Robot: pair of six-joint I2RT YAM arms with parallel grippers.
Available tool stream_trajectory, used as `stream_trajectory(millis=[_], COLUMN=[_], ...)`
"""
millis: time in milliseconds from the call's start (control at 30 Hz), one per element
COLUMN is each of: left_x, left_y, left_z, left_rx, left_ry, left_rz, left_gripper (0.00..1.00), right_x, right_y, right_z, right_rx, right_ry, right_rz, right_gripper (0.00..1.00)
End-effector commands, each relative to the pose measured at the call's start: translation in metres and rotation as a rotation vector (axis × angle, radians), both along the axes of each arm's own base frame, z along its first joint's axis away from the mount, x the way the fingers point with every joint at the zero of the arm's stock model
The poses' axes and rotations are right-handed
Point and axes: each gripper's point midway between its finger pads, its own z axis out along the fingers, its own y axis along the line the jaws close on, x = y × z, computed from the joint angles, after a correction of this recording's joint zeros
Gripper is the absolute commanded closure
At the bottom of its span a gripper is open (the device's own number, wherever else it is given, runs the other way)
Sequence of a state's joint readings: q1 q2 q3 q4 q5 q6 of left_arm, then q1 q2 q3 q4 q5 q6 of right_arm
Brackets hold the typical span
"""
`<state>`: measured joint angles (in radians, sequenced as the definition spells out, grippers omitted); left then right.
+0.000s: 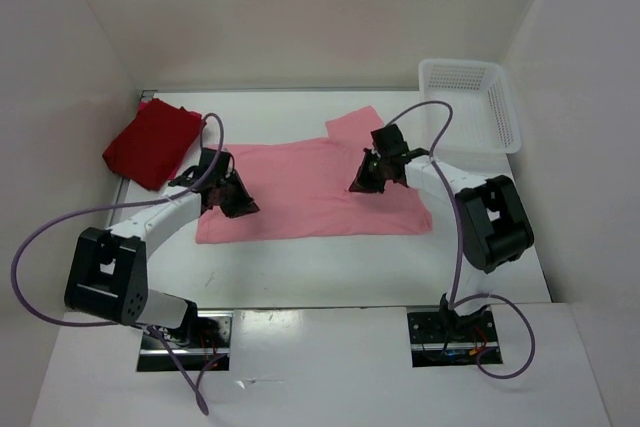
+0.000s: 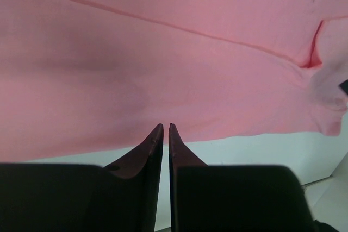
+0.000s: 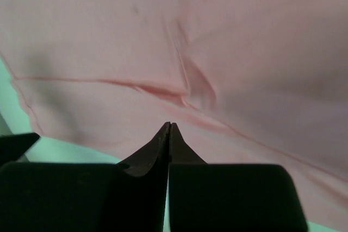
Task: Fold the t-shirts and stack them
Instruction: Fold the flattened tshirt in 1/3 of the way, then grap the side of the flattened tshirt furthest away from the robot with both arms
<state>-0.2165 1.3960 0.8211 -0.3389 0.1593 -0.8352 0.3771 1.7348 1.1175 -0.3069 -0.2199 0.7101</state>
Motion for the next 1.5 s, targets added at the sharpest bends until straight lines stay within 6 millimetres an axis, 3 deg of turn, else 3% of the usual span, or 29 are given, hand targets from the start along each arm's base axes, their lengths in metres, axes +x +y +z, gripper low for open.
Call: stream_trajectory(millis=[0, 133, 233, 433, 567, 667, 767, 833, 900, 933, 967, 1000, 1067, 1100, 1133, 1167, 1200, 1233, 1267, 1300, 1467], left_x=[0.010, 0.010, -0.001, -0.048, -0.081, -0.098, -0.111, -0.091, -0.062, -0.045, -0.014, 0.003, 0.047, 0.067, 0.081, 0.092, 0.112, 0.122, 0.128, 0.143, 0.177], left_y=[-0.014, -0.016, -0.006, 0.007, 0.002, -0.005, -0.006, -0.006, -0.003, 0.004, 0.009, 0.016, 0.042, 0.052, 0.069, 0.079, 0.092, 0.101, 0.112, 0.119, 0.152], left_z=[0.001, -0.026, -0.047, -0.075, -0.079, -0.075, -0.068, -0.046, -0.021, -0.008, 0.020, 0.026, 0.042, 0.047, 0.046, 0.033, 0.040, 0.038, 0.023, 0.032, 0.017], left_rx=[0.035, 0.051, 0.042, 0.030, -0.025, -0.082, -0.097, -0.102, -0.085, -0.076, -0.066, -0.056, -0.054, -0.044, -0.023, -0.001, 0.027, 0.049, 0.081, 0.105, 0.237], left_ry=[-0.024, 0.047, 0.130, 0.271, 0.353, 0.378, 0.407, 0.342, 0.245, 0.196, 0.092, 0.059, -0.027, -0.077, -0.095, -0.079, -0.123, -0.133, -0.105, -0.141, -0.153], left_rz=[-0.057, -0.047, -0.006, 0.005, -0.004, -0.031, -0.037, -0.030, -0.008, 0.007, 0.022, 0.037, 0.105, 0.135, 0.184, 0.212, 0.249, 0.275, 0.296, 0.318, 0.370], left_gripper=[0.86, 0.86, 0.90, 0.90, 0.90, 0.90, 0.90, 0.88, 0.82, 0.79, 0.76, 0.68, 0.62, 0.57, 0.55, 0.55, 0.55, 0.55, 0.55, 0.55, 0.53], right_x=[-0.031, -0.040, -0.042, -0.082, -0.131, -0.157, -0.160, -0.153, -0.129, -0.118, -0.101, -0.087, -0.066, -0.060, -0.051, -0.049, -0.049, -0.047, -0.047, -0.045, -0.046], right_y=[0.006, 0.001, -0.005, -0.009, -0.012, -0.007, -0.003, -0.001, 0.002, 0.003, 0.006, 0.001, 0.004, 0.004, 0.008, 0.011, 0.010, 0.013, 0.016, 0.017, 0.020], right_z=[-0.020, -0.043, -0.059, -0.067, -0.078, -0.071, -0.051, -0.040, -0.012, -0.002, 0.016, 0.025, 0.041, 0.037, 0.046, 0.045, 0.037, 0.042, 0.044, 0.042, 0.041], right_rx=[-0.044, -0.081, -0.123, -0.120, -0.109, -0.070, -0.033, -0.035, -0.028, -0.020, -0.008, 0.007, 0.026, 0.021, 0.022, 0.023, 0.011, 0.024, 0.037, 0.038, 0.047], right_ry=[0.030, 0.064, 0.094, 0.151, 0.236, 0.258, 0.232, 0.204, 0.126, 0.092, 0.031, -0.003, -0.066, -0.055, -0.083, -0.083, -0.067, -0.075, -0.080, -0.083, -0.086], right_rz=[0.048, 0.033, 0.028, 0.017, 0.033, 0.042, 0.042, 0.052, 0.064, 0.064, 0.076, 0.059, 0.080, 0.090, 0.102, 0.118, 0.125, 0.132, 0.140, 0.140, 0.180], right_gripper=[1.00, 1.00, 1.00, 1.00, 1.00, 1.00, 0.98, 0.94, 0.85, 0.83, 0.81, 0.81, 0.83, 0.93, 0.96, 0.98, 1.00, 1.00, 1.00, 1.00, 0.98])
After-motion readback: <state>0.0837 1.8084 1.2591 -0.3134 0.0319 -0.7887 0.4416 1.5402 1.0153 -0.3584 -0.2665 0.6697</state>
